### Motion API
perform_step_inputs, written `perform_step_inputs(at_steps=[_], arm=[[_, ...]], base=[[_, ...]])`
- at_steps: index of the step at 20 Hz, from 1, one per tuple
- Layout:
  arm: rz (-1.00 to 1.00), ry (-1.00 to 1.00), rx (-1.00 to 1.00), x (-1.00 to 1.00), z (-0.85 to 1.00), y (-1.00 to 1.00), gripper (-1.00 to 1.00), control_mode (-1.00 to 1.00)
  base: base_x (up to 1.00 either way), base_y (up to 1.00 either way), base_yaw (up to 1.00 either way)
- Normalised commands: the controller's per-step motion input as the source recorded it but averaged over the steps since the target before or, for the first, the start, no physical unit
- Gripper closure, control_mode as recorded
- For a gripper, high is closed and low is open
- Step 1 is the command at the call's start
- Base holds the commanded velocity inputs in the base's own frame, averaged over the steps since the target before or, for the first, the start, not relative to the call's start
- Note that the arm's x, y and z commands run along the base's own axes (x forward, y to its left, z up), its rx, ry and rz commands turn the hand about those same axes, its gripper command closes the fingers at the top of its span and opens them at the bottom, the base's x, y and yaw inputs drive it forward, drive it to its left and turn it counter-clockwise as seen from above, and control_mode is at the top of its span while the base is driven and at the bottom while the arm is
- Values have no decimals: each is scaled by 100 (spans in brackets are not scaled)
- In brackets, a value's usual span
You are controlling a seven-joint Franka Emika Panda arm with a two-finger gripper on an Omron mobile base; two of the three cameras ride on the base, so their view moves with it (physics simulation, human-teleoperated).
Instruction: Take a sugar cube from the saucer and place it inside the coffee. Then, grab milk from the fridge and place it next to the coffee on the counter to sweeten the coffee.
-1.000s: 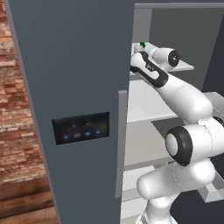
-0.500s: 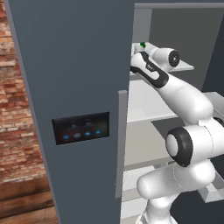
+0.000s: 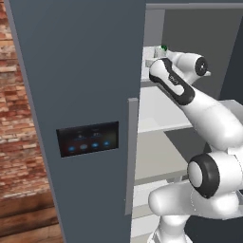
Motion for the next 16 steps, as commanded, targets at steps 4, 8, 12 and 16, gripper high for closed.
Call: perform_step_inputs(at_steps=[4, 8, 12, 16], arm=[[-2, 2, 0, -93, 74, -35, 100, -100], [0, 13, 0, -99, 56, -39, 100, -100], [0, 21, -2, -100, 7, -4, 100, -100], [0, 6, 0, -100, -6, 9, 100, -100]], base=[[0, 0, 0], [0, 0, 0], [0, 0, 0], [0, 0, 0]])
